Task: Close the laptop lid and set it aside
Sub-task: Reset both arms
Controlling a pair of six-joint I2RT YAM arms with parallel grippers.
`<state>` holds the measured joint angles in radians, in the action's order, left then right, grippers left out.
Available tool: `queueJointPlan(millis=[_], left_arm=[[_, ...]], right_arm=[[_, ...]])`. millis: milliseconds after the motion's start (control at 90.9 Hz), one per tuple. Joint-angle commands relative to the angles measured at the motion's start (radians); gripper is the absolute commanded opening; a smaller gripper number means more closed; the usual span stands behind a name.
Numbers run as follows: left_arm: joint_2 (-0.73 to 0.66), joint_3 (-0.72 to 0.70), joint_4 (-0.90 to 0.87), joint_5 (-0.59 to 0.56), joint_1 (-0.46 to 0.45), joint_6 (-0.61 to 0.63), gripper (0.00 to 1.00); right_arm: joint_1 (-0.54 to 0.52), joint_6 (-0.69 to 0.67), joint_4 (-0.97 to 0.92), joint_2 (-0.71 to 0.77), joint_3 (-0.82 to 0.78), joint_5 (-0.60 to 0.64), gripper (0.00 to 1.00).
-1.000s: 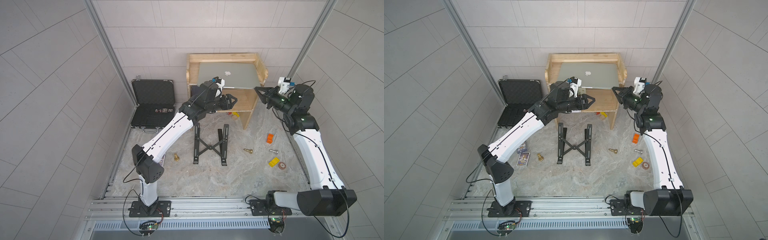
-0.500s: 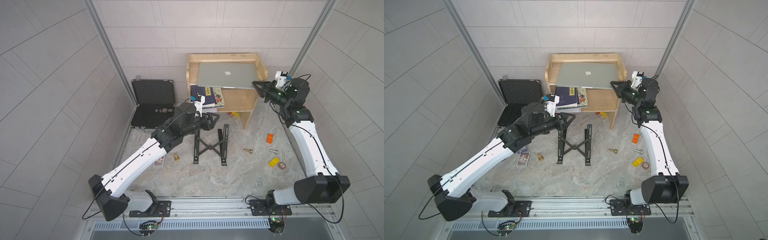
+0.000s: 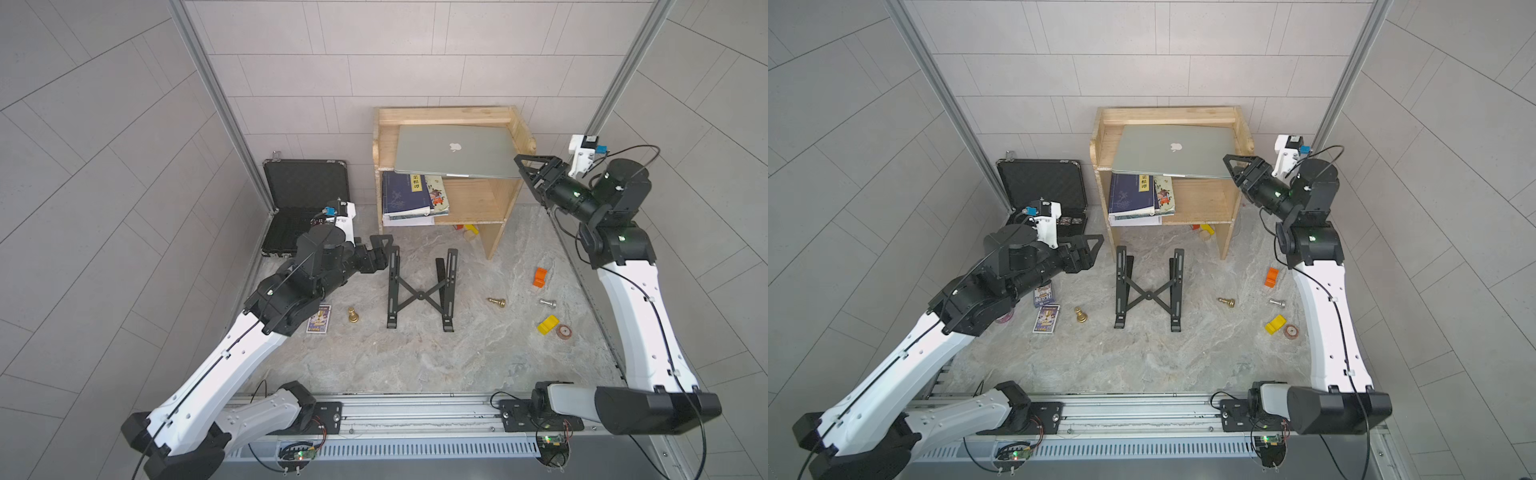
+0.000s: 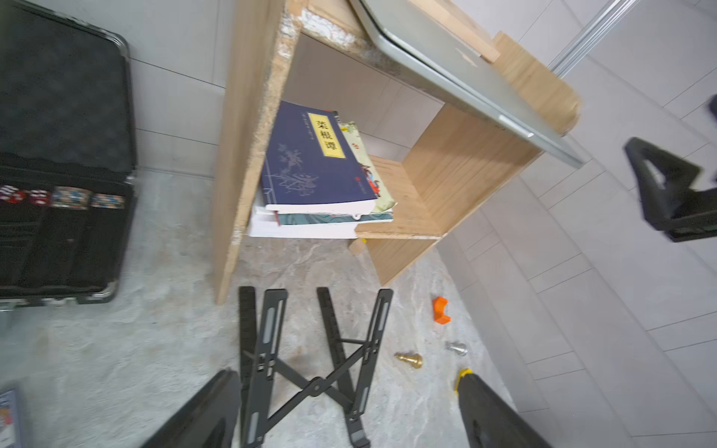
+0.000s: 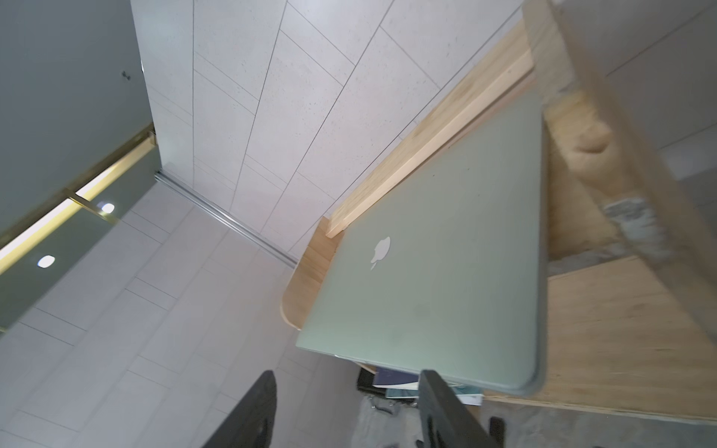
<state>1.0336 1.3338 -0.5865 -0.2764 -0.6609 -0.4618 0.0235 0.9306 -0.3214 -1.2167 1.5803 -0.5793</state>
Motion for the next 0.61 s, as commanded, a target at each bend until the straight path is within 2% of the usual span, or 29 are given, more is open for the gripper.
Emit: queueJointPlan(millis=[0,132,209,275,363,440,594], left_arm=[[-0.079,-0.003,-0.057,-0.128,0.003,0.088,0.96],[-0.18,-0.057,-0.036,-0.202,0.003,0.098,0.98],[-0.245,-0.12,0.036,-0.148,0.003,0.192,0.98],[-0.287,-0.168,0.069,-0.125,0.002,0.241,0.98],[-0.272,-0.206,0.049,-0.214,0.008,0.259,1.0],[-0.249,-0.271,0.065,-0.256,0.033,0.277,1.0],[-0.224,-0.452,0.222,-0.195,0.204,0.171,1.0]], right_arm=[[-0.003,-0.183,-0.109,0.132,-0.096,0.182,0.72],[-0.003,-0.297,-0.153,0.256,-0.238,0.343,0.82],[-0.002,-0.339,-0.159,0.326,-0.316,0.416,0.9],[-0.003,-0.319,-0.17,0.381,-0.376,0.512,0.99],[-0.003,-0.291,-0.167,0.445,-0.461,0.596,1.0],[-0.003,-0.338,-0.095,0.486,-0.554,0.584,1.0],[-0.012,-0.403,0.05,0.459,-0.745,0.642,1.0]])
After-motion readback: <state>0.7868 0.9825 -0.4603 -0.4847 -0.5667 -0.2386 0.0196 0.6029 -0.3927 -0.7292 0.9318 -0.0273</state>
